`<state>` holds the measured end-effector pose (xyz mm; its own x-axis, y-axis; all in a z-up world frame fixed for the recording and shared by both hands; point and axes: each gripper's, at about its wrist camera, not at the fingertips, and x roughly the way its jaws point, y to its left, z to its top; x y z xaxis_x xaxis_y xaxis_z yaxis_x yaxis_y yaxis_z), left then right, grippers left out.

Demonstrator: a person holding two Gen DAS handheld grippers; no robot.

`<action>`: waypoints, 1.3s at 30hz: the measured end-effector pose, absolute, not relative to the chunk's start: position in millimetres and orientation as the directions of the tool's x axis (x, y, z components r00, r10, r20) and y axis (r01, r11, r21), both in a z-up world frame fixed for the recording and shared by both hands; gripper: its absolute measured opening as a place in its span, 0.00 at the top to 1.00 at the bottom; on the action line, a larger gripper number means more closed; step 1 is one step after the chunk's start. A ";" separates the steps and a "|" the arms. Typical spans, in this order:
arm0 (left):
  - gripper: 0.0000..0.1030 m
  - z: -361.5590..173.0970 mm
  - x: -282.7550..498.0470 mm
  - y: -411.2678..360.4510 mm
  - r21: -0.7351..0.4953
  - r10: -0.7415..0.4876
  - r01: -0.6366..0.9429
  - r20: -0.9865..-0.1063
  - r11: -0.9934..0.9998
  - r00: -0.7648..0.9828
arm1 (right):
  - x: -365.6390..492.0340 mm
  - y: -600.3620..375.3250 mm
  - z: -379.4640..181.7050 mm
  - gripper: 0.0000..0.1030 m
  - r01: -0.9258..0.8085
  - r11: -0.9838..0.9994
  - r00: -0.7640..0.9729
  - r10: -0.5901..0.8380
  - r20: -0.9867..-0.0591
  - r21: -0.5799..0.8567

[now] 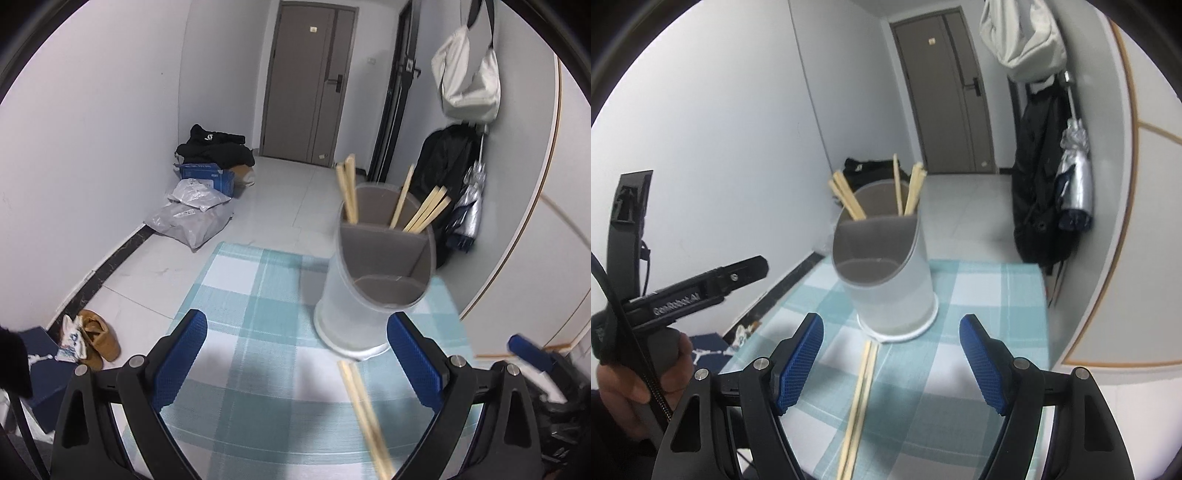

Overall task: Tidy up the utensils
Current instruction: 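Lower the right gripper onto the last chopsticks and grasp one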

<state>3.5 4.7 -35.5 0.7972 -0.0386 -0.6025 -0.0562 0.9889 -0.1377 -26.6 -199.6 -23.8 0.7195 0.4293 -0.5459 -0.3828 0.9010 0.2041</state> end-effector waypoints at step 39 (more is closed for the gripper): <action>0.06 -65.8 41.2 67.2 -0.314 -0.081 -0.242 -0.747 0.918 0.660 | 47.2 -112.5 -136.9 0.61 -0.416 0.908 0.468 0.175 -0.866 -0.041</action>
